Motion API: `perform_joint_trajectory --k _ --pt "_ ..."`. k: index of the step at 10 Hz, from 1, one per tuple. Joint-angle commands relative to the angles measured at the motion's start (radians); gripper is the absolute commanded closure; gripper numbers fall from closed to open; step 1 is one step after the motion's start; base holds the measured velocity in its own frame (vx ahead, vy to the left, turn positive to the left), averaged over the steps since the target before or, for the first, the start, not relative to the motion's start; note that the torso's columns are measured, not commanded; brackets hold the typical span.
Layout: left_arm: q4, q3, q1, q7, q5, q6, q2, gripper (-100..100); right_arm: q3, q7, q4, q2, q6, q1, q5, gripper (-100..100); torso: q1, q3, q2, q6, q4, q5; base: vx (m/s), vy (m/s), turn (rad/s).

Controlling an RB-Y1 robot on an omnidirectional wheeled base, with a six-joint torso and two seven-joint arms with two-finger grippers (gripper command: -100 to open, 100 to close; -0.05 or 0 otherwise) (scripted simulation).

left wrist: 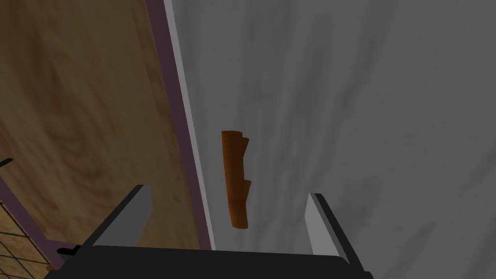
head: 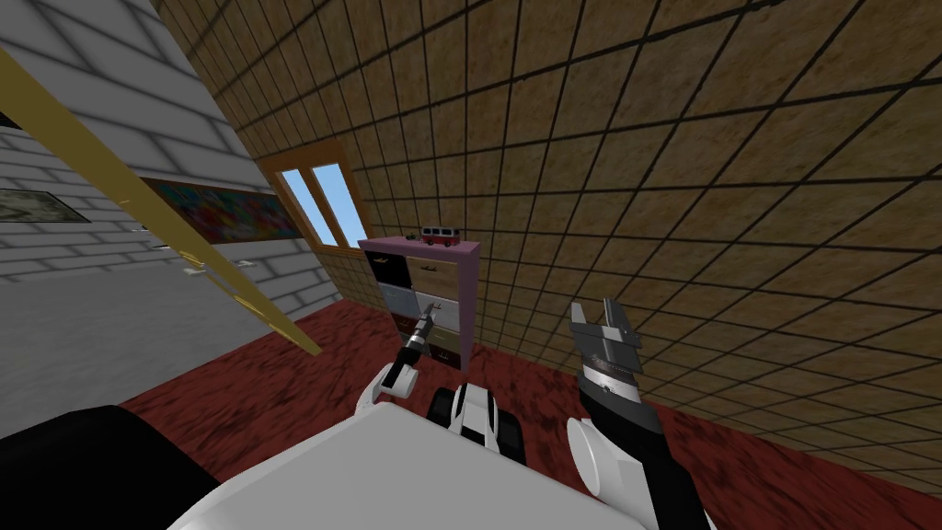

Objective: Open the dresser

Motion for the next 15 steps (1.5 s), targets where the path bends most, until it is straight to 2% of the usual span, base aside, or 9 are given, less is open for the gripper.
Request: perform_joint_trajectory --k 1,5,8,9,10,11,13,14,15 --pt "-0.02 -0.001 -0.005 0.003 0.002 0.029 -0.046 -100 0.0 0.0 0.0 0.0 0.0 0.0 0.0 0 0.0 0.0 0.0 0.0 0.0 0.0 -0.019 -0.028 -0.002" --pt "-0.026 -0.002 -0.006 0.004 0.003 0.037 -0.119 -100 0.0 0.0 0.0 0.0 0.0 0.0 0.0 0 0.001 -0.001 -0.001 0.0 0.0 0.0 -0.002 -0.004 0.0" --pt "-0.062 0.003 -0.015 0.004 0.004 0.081 -0.109 -100 0.0 0.0 0.0 0.0 0.0 0.0 0.0 0 0.0 -0.002 -0.004 0.0 -0.001 0.0 0.058 0.002 -0.006" --pt "-0.05 0.003 -0.016 0.003 0.004 0.067 -0.109 -100 0.0 0.0 0.0 0.0 0.0 0.0 0.0 0 0.001 -0.003 -0.005 0.0 -0.001 0.0 0.049 0.004 -0.001" --pt "-0.028 -0.001 -0.009 0.003 0.002 0.041 -0.11 100 0.0 0.0 0.0 0.0 0.0 0.0 0.0 0 0.0 -0.001 0.0 0.0 0.0 0.0 -0.06 0.011 0.014" --pt "-0.039 0.0 -0.01 0.003 0.003 0.056 -0.11 100 0.0 0.0 0.0 0.0 0.0 0.0 0.0 0 0.001 0.004 0.006 0.0 0.001 0.0 -0.039 0.006 0.001" --pt "-0.048 0.004 0.042 0.067 0.018 0.008 -0.039 100 0.0 0.0 0.0 0.0 0.0 0.0 0.0 0 -0.001 0.0 0.0 -0.004 0.001 -0.001 0.029 -0.099 0.075" --pt "-0.048 0.004 0.042 0.069 0.018 0.008 -0.03 100 0.0 0.0 0.0 0.0 0.0 0.0 0.0 0 0.0 -0.001 -0.002 -0.005 0.0 -0.001 0.032 -0.101 0.091" --pt "-0.054 0.007 0.067 0.103 0.026 -0.013 0.006 100 0.0 0.0 0.0 0.0 0.0 0.0 0.0 0 0.002 -0.001 -0.001 -0.002 0.002 -0.001 0.037 -0.091 0.068"
